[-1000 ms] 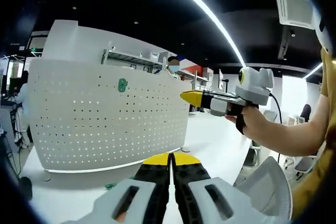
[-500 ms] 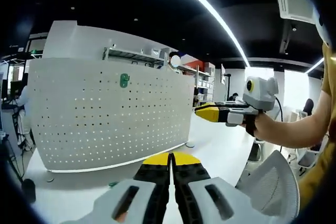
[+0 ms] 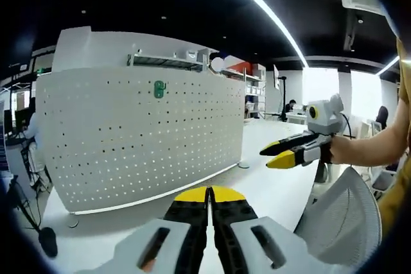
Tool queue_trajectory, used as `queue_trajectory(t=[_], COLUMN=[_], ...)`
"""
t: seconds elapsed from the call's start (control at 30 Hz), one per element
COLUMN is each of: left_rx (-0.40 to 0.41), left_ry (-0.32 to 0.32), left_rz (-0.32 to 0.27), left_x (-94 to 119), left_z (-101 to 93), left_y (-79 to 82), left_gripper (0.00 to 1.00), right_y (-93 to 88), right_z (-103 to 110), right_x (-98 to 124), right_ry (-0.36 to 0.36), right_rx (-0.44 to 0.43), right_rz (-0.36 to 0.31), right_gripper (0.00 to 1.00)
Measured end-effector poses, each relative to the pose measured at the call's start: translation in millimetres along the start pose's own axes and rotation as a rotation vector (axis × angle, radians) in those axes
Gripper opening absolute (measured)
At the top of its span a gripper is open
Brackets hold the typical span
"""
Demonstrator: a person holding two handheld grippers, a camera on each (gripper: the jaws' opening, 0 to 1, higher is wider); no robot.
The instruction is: Insert the hook assembly into the mounting plate slot until the hook locks in place.
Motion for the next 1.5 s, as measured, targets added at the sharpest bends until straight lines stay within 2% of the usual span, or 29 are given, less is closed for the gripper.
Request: queue_trajectory(t=[0.2,0.37,0.6,0.7,0.87,1.03,1.13,1.5], left_rx=[-0.059,-0.086,-0.139,-0.14,-0.17,-0.176,-0.208,-0.276], left_ry=[0.023,0.016,-0.001,-0.025,-0.057,-0.1,-0.125,-0.174], left_rz=[0.065,0.11,0.191,0.21,0.274,0.33,0.369,0.479], left_x=[-2.3,-5.2,-11.7,-15.6,-22.1,-28.6,-32.2,-44.2], left_z=[12.0,20.4,34.0,39.2,50.0,57.6,61.6,80.7], left_y=[-7.7,-13.4,-20.1,-21.5,-26.9,-31.9,-35.5,-39.0], left_gripper=[0.06,0.11,0.21,0.23,0.3,0.35,0.36,0.45], right_y=[-9.0,-16.0,-18.8,-19.8,-22.3,-24.5,-26.1,-26.5], right_z=[2.5,2.3,4.8,6.3,8.5,9.6,10.1,12.4], right_x=[6.7,11.0,17.0,18.0,19.9,21.8,22.4,20.8], right_ry=[0.0,-0.008,-0.019,-0.022,-0.029,-0.044,-0.051,-0.074], right_rx=[-0.049,-0.075,-0.097,-0.106,-0.125,-0.14,-0.146,-0.16], right_rz=[0.034,0.059,0.064,0.066,0.074,0.069,0.073,0.072], right_gripper=[0.55,0.59,0.6,0.6,0.6,0.6,0.6,0.6])
Point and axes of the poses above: the point that each gripper's makers call its tool centre point, and the gripper's own axes: x roughly backward along the fingers, z roughly to its left, y roughly out of its top, the point moved 9 cm from there along x, roughly backward along the fingers, and after that the axes turned 5 degrees about z, right-handed, at the moved point
